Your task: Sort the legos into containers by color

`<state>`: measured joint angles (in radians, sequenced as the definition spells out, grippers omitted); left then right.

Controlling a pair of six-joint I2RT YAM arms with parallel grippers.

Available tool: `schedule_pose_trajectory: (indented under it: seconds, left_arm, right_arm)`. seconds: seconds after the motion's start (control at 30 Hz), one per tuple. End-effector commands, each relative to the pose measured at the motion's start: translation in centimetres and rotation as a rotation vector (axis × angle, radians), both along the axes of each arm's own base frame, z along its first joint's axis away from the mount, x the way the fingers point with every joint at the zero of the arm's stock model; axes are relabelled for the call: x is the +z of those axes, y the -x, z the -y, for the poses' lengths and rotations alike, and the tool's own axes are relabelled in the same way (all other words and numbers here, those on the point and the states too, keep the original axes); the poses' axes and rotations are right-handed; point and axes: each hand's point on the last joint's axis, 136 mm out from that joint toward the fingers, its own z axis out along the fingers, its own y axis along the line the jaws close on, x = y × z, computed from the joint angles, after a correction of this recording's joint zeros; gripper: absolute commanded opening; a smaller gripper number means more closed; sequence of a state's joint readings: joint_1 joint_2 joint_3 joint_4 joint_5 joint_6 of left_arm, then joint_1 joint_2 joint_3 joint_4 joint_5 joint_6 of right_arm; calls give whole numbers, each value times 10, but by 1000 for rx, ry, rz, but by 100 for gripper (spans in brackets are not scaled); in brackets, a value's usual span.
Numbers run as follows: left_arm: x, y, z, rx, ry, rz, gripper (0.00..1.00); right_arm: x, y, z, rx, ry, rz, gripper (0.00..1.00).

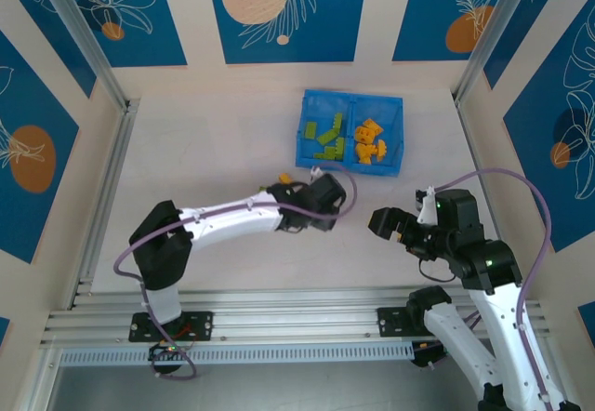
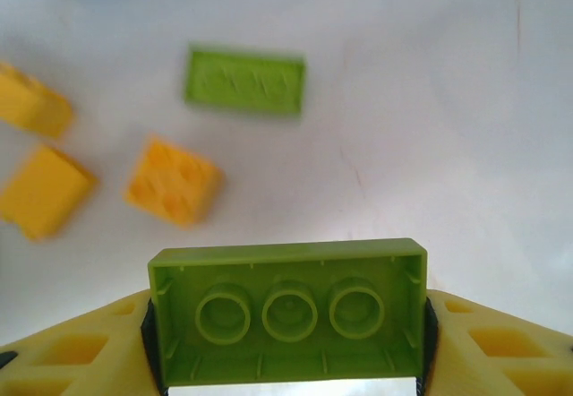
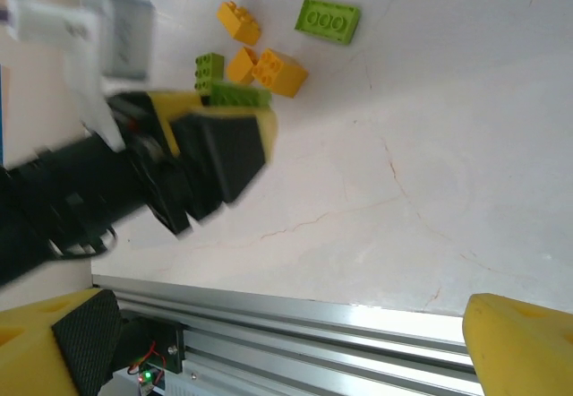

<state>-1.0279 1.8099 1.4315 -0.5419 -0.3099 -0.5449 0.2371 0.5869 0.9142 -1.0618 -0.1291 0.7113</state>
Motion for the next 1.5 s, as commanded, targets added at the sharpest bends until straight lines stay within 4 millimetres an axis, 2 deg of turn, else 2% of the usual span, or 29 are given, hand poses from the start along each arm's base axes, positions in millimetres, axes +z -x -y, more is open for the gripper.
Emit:
schedule_pose_trajectory:
  seconds: [0.0, 0.13, 0.23, 0.3, 0.4, 0.5, 0.57, 0.63, 0.73, 0.8, 0.9, 1.0, 1.1, 1.2, 1.27, 1.37, 1.47]
  left_arm:
    - [44, -54, -2, 1, 22, 104, 61]
    - [68, -127, 6, 43, 97, 154, 61]
    - [75, -181, 13, 79, 130, 184, 61]
    - [65, -212, 18, 92, 137, 181, 61]
    - [60, -247, 30, 98, 189, 200, 62]
    - [56, -277, 32, 123, 243, 252, 62]
    - [56, -289, 33, 126, 269, 286, 62]
    - [61, -295, 36, 101, 284, 326, 65]
    - [72, -298, 44, 53, 303, 374, 76]
    - [78, -299, 45, 43, 305, 393, 84]
    - [92, -297, 43, 40, 309, 415, 89]
    - [115, -290, 41, 34, 326, 427, 91]
    - [153, -269, 38, 7, 361, 413, 91]
    - [192, -231, 34, -40, 365, 414, 90]
    - [210, -197, 29, -85, 377, 436, 90]
    - [228, -138, 11, -143, 412, 490, 91]
    - [226, -80, -16, -197, 380, 515, 91]
  right_arm:
    - [12, -1, 3, -26, -10, 31, 100]
    - [10, -1, 1, -26, -22, 27, 100]
    - [9, 0, -1, -25, -38, 24, 100]
    - [8, 0, 0, -28, -41, 26, 99]
    - [7, 0, 0, -30, -37, 27, 100]
    - [7, -1, 0, -28, -39, 31, 100]
    - [8, -2, 0, -25, -33, 37, 99]
    - [10, -2, 2, -26, -19, 45, 100]
    - [14, -2, 3, -25, -15, 54, 99]
    - [14, -2, 2, -23, -22, 51, 99]
    - [13, -1, 0, -19, -37, 41, 99]
    - [11, -1, -1, -18, -40, 39, 100]
    - [11, -2, -1, -15, -35, 44, 99]
    - [10, -4, -2, 0, -28, 48, 99]
    - [8, -5, -5, 26, -25, 50, 100]
    - [4, -7, -14, 82, -37, 43, 99]
    - [-2, -12, -27, 142, -55, 29, 97]
